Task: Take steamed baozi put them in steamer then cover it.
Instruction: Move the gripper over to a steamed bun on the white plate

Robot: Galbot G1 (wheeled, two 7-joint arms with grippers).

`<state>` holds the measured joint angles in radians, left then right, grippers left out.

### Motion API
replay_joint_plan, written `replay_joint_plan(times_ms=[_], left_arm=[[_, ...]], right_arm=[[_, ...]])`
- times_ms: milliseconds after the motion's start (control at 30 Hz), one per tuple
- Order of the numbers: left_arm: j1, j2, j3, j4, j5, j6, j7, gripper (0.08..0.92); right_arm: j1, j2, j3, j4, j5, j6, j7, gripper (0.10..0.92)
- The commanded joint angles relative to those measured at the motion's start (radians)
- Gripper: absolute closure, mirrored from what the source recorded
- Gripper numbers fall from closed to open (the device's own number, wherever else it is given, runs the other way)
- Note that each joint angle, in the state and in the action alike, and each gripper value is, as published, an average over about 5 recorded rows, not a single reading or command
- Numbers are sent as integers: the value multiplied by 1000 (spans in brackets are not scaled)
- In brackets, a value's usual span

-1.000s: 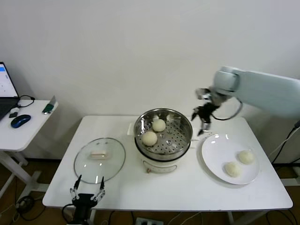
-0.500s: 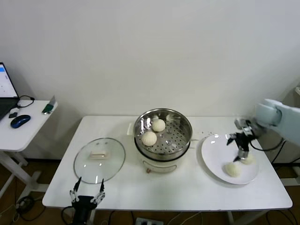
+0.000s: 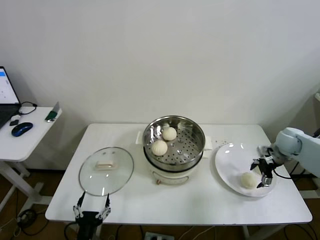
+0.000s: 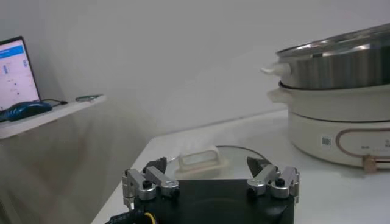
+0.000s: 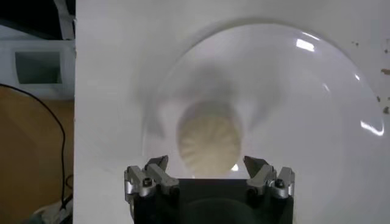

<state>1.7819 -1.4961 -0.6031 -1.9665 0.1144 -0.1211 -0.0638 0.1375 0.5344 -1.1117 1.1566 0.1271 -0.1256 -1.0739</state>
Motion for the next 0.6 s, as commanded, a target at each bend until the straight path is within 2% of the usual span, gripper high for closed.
replay_joint_plan(times_ms=[33, 600], left_arm=[[6, -3, 1, -1, 11, -1, 1, 177], [7, -10, 5, 1, 24, -4, -5, 177]], right_arm=[[-87, 42, 82, -58, -46, 16, 7, 203], [-61, 87, 32, -78, -73, 29, -24, 208]])
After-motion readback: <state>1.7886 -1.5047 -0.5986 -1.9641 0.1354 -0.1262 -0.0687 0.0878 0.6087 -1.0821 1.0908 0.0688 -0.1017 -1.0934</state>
